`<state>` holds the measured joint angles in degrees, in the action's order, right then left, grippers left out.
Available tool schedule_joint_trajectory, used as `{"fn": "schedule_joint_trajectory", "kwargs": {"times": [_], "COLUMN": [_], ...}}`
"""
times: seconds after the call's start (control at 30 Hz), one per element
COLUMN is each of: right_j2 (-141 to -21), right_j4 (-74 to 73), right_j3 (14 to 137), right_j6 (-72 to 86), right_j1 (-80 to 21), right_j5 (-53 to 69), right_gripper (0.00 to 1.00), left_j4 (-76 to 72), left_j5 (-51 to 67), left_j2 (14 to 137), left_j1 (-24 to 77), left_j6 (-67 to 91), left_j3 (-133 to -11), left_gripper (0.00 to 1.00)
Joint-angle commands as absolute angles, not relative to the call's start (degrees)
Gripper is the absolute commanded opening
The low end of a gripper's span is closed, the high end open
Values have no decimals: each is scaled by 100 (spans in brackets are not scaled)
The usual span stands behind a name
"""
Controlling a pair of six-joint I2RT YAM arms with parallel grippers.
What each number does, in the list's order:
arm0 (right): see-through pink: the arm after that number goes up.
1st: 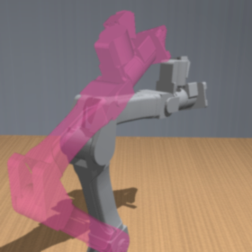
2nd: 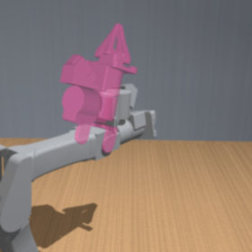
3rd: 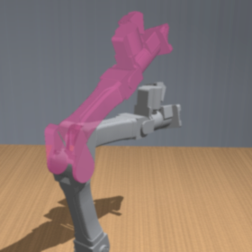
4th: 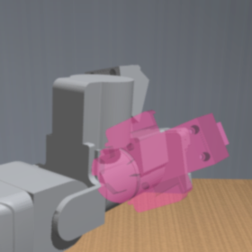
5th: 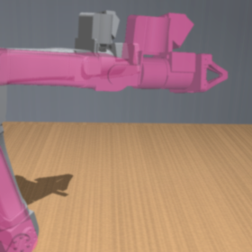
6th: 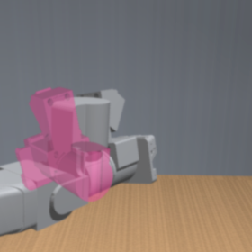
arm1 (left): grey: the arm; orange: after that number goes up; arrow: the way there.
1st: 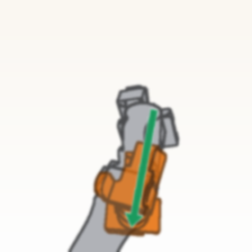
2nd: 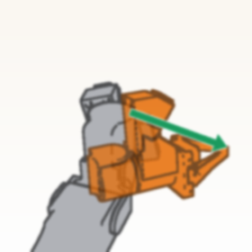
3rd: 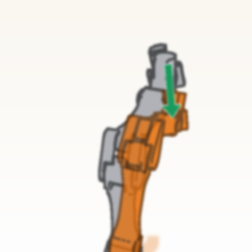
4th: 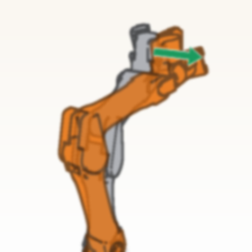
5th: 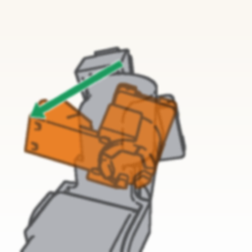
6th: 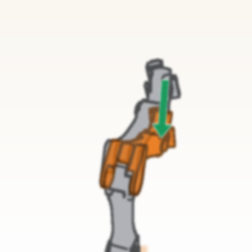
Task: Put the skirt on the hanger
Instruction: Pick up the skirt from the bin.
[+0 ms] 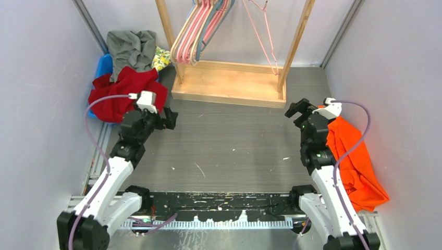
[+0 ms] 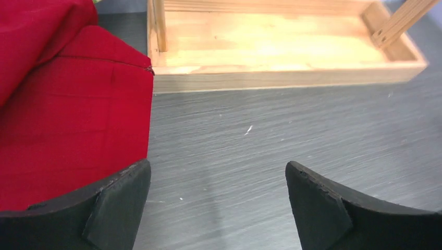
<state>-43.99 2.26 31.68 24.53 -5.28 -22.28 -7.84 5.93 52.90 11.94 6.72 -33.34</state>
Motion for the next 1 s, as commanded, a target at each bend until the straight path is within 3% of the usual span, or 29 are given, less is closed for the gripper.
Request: {"fn": "schedule_joint_trajectory", "kwargs": {"times": [0.0,0.2,0.33,0.67,0.97], "right_j2": [-3757,-3472,-3718,-3988,-4162], "right_j4": [-1932,-2291,-2185,-2026,-1695], "right_j3": [3922,3813,3757,3574,3483], "right_j6": [3147,3787,3890,4117,4273], "right_j1": [-545,-541,-542,-540,-594], "right_j5": [-1002,284,1060,1570,1854], "right_gripper": [100,100,100,91,89], "left_j4": [1426,2716,3585,4031,3650], "left_j5": [-64,115,-943,-1237,-2369], "left_j2": [4545,4363,4451,5934,7220], "left_j1": [1204,1204,1125,-295,-338], "left_j6": [2482,2767,3509,3255,2513], "left_j3": [-4075,-5172,-5540,-6645,-6888], "left_gripper": [100,100,100,99,99]}}
